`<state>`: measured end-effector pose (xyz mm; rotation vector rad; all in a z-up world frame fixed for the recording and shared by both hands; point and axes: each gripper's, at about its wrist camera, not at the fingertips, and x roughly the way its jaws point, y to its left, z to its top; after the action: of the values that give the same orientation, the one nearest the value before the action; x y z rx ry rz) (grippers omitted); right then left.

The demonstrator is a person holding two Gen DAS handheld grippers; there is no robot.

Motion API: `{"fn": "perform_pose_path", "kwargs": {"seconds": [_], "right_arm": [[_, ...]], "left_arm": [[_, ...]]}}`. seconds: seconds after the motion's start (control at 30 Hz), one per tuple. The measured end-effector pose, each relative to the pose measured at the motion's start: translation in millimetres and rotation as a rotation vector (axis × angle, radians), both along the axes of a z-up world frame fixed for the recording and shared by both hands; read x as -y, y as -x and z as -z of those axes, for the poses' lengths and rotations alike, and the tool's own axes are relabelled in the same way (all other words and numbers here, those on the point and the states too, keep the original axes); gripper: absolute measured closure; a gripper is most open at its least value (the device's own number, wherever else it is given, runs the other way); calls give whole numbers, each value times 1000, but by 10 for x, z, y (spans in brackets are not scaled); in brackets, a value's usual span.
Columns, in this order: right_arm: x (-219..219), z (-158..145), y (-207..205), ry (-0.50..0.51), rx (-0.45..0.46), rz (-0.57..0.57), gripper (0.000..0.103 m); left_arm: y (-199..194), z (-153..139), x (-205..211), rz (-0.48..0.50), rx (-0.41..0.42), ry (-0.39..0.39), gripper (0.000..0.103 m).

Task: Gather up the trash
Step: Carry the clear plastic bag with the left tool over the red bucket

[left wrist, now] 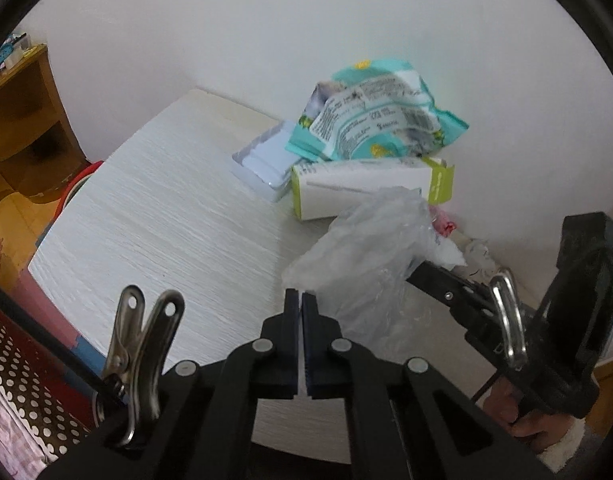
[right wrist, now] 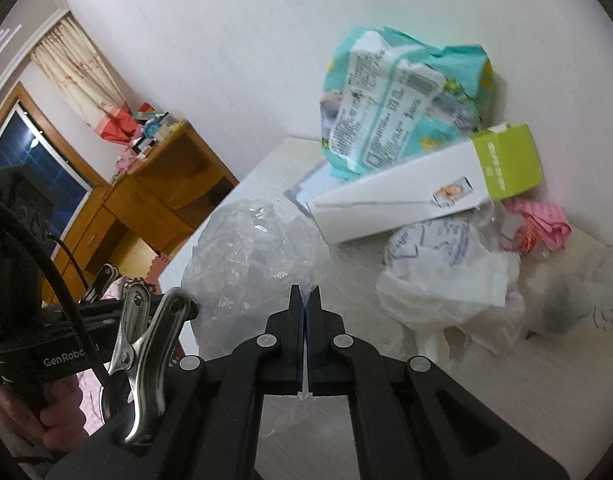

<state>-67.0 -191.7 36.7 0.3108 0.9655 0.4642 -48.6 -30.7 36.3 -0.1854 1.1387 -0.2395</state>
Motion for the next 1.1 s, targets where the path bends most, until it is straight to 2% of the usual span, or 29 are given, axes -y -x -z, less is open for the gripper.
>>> {"fn": "perform_pose_path", "kwargs": {"seconds": [0.2,0.53,0.87,1.1], "right_arm": [[12,-81,-30,-40,16,3,102],[-199,-325,-186,-36,81,-37,102],[-635,-620,-404,-71,132,-91,102],[-1011,-730,-643,-79,161,-114,102]], "left_arm": [[-33,-173,2,-29,45,-15,102],[-88,-371,-186,-96,75,-61,102],[-209,-762,-593,-190,152,-81,102],[-460,-798,-918,-191,172,-71,103]]}}
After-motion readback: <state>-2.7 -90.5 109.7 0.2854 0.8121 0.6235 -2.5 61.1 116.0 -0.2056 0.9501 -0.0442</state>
